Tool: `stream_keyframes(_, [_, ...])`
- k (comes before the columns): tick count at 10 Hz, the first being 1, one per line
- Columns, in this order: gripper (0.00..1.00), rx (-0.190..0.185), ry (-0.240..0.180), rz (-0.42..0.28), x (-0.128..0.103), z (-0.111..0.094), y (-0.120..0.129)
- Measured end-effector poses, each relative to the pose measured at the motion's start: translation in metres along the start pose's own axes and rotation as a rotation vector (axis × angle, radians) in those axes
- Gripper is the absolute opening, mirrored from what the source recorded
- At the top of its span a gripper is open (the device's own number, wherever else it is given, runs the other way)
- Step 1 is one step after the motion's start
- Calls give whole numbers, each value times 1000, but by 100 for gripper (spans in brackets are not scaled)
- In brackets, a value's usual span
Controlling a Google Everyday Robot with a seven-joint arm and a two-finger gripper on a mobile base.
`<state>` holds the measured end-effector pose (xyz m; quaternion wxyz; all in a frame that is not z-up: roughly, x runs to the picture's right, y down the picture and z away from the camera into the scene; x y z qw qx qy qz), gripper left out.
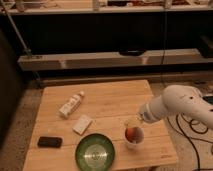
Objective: Place the pepper in the ceramic cup
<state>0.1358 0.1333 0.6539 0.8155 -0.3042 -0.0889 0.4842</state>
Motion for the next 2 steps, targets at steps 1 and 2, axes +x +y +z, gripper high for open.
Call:
stream_keyframes(1, [68, 0, 2, -2, 0, 0, 0])
stream_keyframes(2, [68, 2, 5, -6, -1, 0, 1])
